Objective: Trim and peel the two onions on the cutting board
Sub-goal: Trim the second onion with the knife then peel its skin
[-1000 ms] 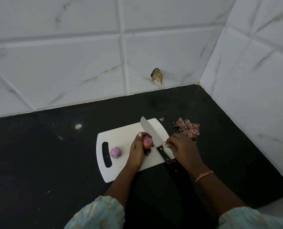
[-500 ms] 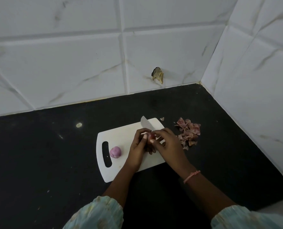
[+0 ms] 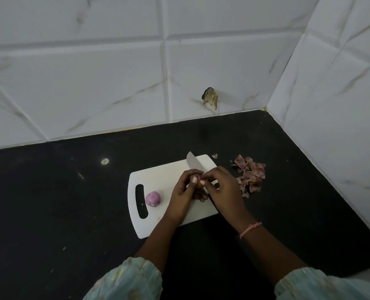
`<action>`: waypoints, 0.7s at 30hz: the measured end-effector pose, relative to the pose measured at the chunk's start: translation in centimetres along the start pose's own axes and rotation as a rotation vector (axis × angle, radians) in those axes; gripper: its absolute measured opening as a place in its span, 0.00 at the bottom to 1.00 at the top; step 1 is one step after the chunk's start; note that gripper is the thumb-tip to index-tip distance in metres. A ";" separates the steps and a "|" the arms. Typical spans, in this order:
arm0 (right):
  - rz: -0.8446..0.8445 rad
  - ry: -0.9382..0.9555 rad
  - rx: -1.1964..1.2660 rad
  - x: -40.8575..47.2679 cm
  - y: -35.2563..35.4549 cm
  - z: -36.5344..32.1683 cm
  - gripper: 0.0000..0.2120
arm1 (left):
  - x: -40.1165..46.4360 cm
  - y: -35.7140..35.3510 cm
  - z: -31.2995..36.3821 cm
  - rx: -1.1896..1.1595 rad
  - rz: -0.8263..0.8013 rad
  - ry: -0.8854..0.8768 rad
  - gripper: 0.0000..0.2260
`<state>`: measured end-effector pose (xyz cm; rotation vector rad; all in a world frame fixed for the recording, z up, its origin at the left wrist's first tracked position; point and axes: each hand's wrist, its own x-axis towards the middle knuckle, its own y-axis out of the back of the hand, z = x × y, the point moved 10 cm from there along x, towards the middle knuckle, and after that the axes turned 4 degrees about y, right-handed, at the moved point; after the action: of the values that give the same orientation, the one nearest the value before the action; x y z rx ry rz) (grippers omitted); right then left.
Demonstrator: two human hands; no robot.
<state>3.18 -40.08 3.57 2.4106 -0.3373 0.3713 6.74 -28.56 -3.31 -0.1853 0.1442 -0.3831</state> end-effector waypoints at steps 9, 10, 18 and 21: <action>-0.097 -0.007 0.007 0.7 -0.4 0.5 0.06 | -0.2 0.3 0.4 -0.066 0.023 -0.021 0.11; -0.100 -0.008 0.011 0.7 -0.4 0.5 0.06 | -0.2 0.3 0.5 -0.064 0.024 -0.024 0.11; -0.049 -0.015 0.052 0.4 -0.1 0.6 0.05 | -0.3 0.5 0.5 -0.066 0.045 -0.031 0.15; -0.048 0.001 0.056 0.5 0.0 0.3 0.05 | -0.3 0.6 0.5 -0.075 0.045 -0.034 0.16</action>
<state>3.67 -40.38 3.50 2.4683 -0.2713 0.3641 6.79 -27.83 -2.95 -0.2624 0.1287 -0.3301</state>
